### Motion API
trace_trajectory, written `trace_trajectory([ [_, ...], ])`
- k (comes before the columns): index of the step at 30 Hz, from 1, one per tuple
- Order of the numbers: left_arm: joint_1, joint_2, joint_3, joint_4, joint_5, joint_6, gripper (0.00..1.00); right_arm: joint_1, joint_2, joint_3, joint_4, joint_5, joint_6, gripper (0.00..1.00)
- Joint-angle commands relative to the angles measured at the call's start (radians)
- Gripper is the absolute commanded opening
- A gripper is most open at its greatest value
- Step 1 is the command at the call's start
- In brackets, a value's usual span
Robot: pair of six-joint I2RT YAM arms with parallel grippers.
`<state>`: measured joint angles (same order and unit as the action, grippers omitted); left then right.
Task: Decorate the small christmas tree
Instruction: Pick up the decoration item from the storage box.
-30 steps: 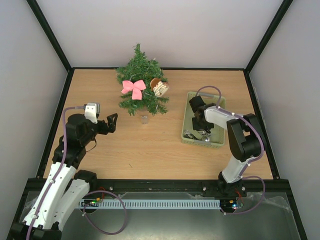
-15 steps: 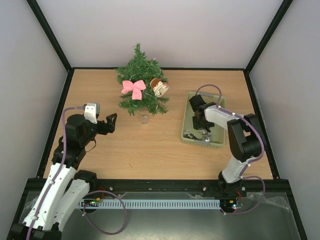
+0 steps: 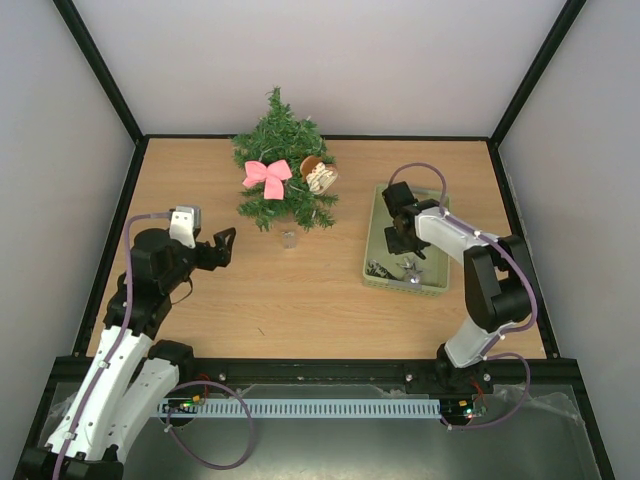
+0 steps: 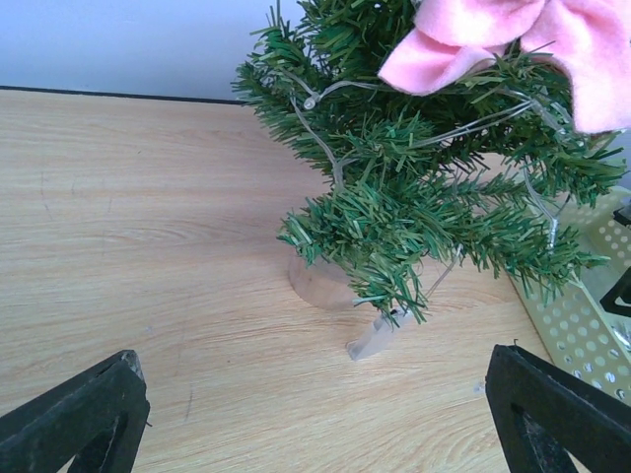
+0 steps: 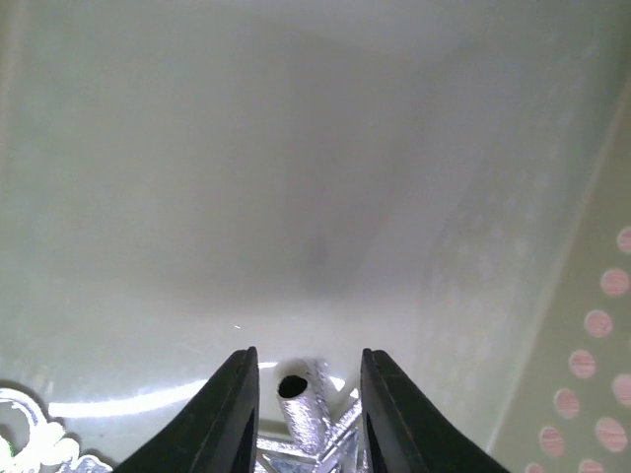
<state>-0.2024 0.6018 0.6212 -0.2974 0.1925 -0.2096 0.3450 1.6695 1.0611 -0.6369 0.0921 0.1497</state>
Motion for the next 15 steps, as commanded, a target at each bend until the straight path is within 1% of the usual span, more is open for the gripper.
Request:
trace_trajectory([
  [1, 0.002, -0.006, -0.012, 0.033, 0.039, 0.009, 0.95, -0.024, -0.022, -0.023, -0.056, -0.006, -0.048, 0.30],
  [7, -0.026, -0.004, -0.014, 0.032, 0.036, 0.012, 0.95, -0.024, 0.005, -0.036, -0.060, -0.048, -0.059, 0.36],
  [10, -0.033, -0.002, -0.014, 0.029, 0.027, 0.010, 0.96, -0.024, 0.017, -0.048, -0.039, -0.102, -0.077, 0.35],
  [15, -0.041, -0.001, -0.015, 0.027, 0.020, 0.010, 0.95, -0.024, 0.082, -0.039, -0.058, -0.077, -0.068, 0.33],
])
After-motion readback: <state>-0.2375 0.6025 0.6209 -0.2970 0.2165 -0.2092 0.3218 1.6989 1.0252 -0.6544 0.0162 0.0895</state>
